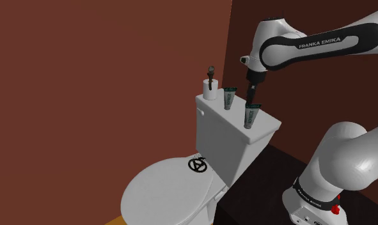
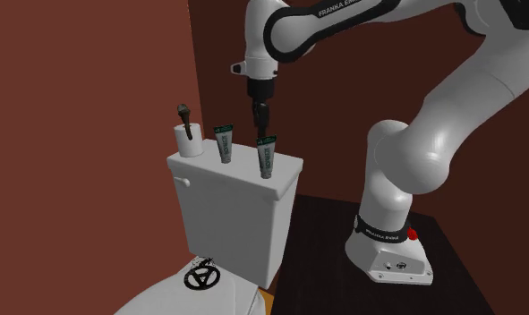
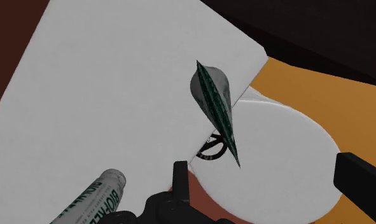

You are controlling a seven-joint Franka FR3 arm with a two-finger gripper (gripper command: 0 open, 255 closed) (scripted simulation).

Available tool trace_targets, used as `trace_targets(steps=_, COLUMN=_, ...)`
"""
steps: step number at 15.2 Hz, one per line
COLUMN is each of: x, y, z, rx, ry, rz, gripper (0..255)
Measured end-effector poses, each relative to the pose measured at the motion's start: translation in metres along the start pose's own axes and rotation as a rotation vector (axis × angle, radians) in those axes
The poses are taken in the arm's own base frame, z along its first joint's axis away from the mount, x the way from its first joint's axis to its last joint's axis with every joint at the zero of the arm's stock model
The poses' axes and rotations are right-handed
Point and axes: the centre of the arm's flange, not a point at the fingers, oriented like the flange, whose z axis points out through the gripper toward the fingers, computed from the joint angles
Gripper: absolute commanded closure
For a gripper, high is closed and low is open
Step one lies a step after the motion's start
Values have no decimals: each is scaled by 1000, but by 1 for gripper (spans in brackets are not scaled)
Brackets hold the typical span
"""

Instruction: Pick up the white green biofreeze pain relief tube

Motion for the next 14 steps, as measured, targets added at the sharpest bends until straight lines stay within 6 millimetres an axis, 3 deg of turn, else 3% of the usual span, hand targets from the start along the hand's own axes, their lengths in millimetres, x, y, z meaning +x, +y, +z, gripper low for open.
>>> trace_targets(steps=3, x=3, y=10, z=15, rx=3, ry=17, rz=-66, gripper=0)
trace_targets(steps=9, x=4, y=8, z=47, rx=4, ry=19, rz=-77, gripper=0)
trace_targets(steps=10, x=4, y=9, z=49, rx=3, ry=19, rz=-77, gripper=255)
trace_targets(steps=14, x=4, y=9, z=51, rx=3, ry=21, rz=-77, gripper=255)
